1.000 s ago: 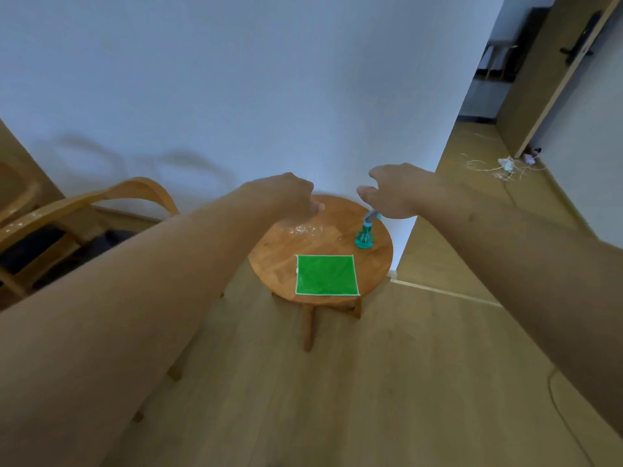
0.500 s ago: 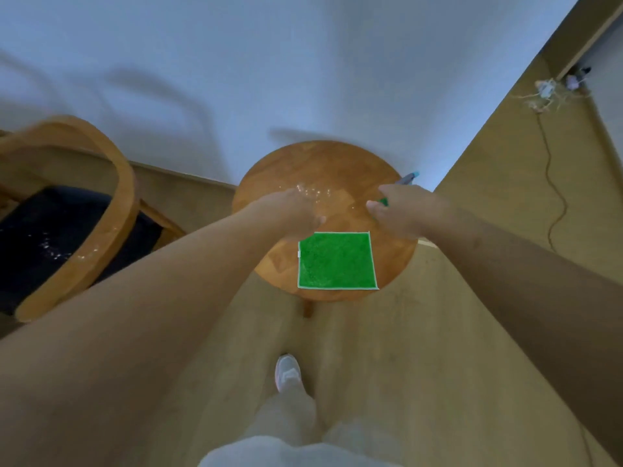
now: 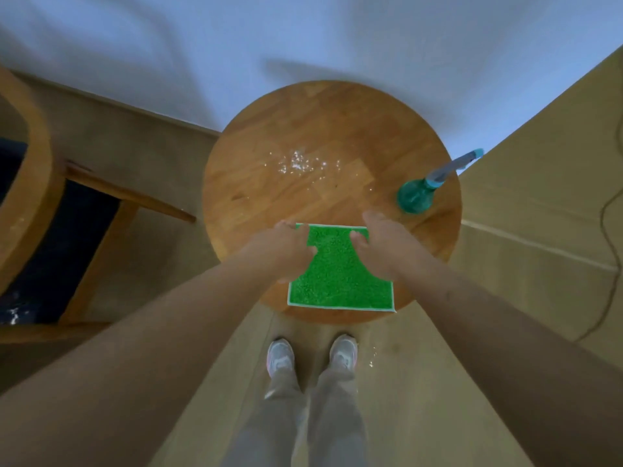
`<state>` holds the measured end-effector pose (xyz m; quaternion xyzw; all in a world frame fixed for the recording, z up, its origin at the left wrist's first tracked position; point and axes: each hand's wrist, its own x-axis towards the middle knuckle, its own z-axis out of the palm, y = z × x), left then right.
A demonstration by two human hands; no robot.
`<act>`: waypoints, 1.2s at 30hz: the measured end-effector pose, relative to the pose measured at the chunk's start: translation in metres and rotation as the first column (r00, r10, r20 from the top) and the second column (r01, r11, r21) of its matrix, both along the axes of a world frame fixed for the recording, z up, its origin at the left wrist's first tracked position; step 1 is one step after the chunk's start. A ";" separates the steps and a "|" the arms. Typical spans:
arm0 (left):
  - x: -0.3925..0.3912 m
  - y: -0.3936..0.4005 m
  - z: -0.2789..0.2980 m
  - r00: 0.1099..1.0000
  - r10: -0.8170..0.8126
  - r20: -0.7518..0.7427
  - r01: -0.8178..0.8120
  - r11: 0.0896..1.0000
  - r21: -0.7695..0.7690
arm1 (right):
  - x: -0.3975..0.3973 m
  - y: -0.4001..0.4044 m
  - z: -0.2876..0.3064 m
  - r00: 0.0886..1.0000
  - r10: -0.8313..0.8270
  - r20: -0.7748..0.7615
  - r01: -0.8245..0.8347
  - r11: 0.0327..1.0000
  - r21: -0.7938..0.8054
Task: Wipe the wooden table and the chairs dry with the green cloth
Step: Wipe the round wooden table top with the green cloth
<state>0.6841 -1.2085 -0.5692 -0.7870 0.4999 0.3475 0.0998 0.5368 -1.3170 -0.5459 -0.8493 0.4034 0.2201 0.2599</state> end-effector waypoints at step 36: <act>0.068 0.045 -0.172 0.940 0.228 0.253 -0.127 0.924 -0.362 | -0.049 -0.011 -0.200 0.997 -0.082 0.002 0.078 0.941 -0.330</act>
